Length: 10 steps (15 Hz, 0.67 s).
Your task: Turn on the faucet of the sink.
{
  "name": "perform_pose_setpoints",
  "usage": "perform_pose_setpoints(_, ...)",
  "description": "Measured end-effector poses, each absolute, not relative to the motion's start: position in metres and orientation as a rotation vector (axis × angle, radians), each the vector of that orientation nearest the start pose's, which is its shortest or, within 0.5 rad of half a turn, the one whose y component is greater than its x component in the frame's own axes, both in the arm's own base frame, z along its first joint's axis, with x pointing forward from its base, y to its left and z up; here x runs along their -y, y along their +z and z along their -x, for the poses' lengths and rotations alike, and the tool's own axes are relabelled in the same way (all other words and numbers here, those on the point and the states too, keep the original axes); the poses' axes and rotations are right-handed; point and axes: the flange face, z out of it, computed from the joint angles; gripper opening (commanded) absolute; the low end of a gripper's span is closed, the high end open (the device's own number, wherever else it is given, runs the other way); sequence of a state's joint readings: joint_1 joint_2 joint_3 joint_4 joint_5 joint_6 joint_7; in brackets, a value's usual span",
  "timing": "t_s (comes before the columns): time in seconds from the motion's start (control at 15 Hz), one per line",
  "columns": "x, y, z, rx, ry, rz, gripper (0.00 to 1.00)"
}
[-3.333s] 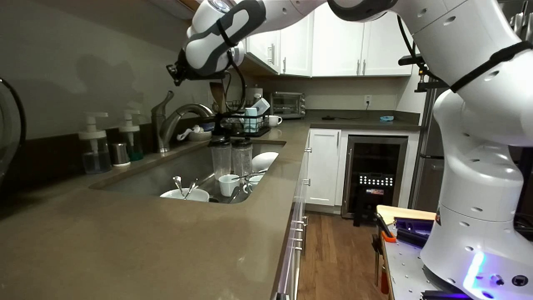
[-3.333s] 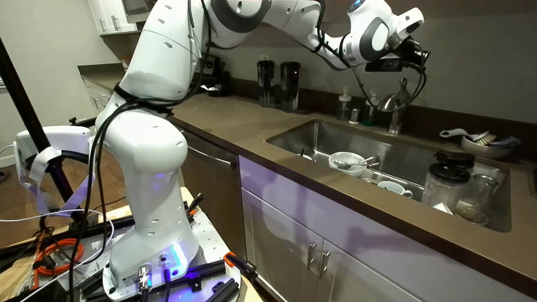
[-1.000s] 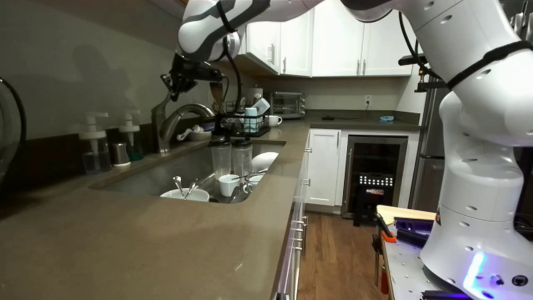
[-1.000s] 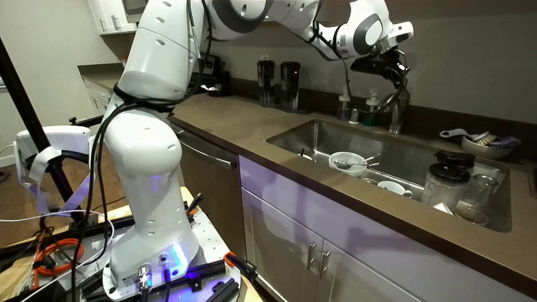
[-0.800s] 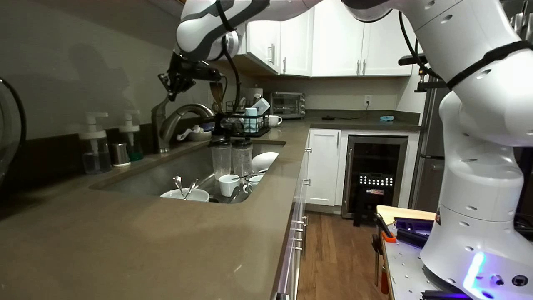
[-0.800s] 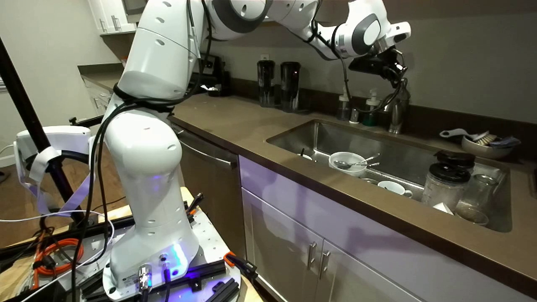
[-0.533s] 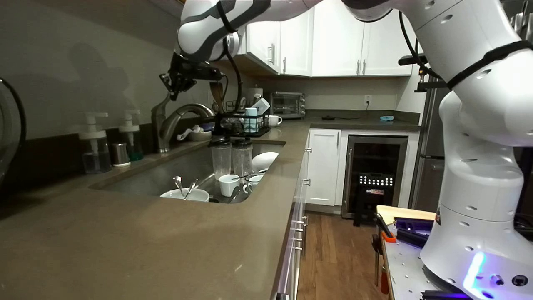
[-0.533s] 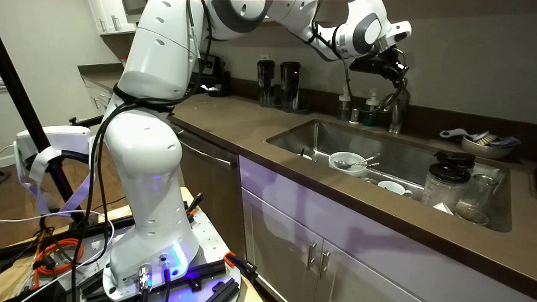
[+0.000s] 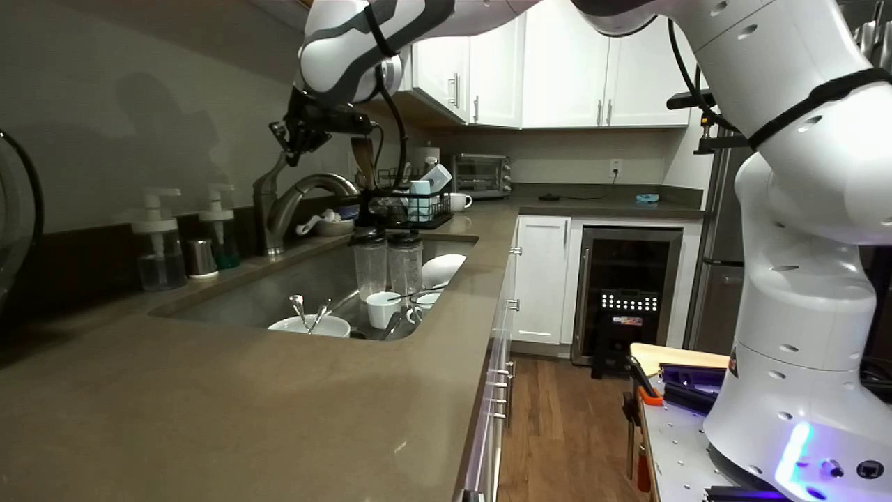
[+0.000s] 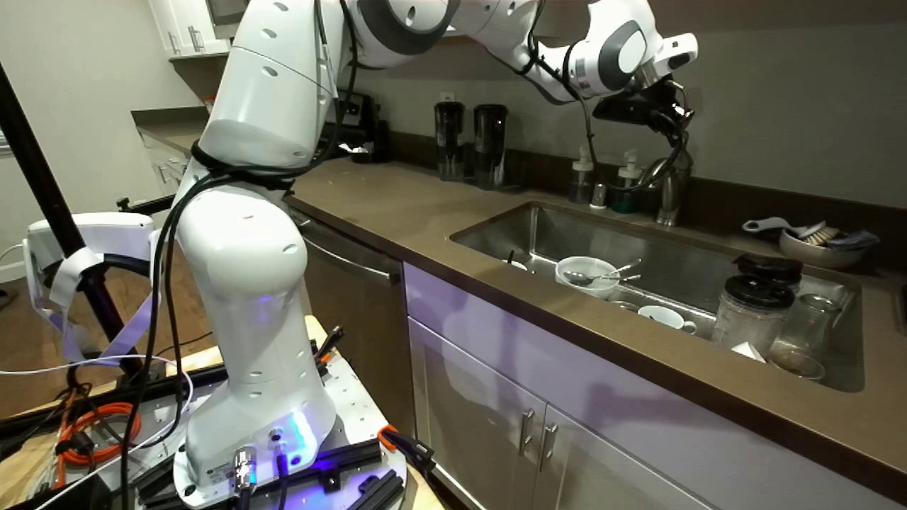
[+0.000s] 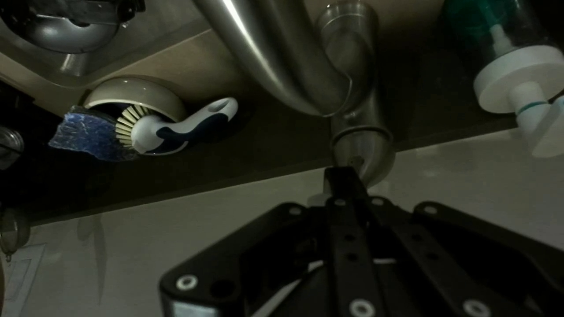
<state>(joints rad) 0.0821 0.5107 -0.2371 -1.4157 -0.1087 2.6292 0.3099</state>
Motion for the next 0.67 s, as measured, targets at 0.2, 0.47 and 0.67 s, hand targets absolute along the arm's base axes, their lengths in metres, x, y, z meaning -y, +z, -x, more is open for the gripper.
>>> perform_pose_setpoints(0.2,0.073,0.495,-0.746,-0.492,-1.179,3.001,0.0)
perform_pose_setpoints(0.47,0.072,0.499,-0.748,-0.475,-1.271,2.956,0.0)
perform_pose_setpoints(0.67,0.07,0.509,-0.749,-0.452,-1.373,2.901,0.0)
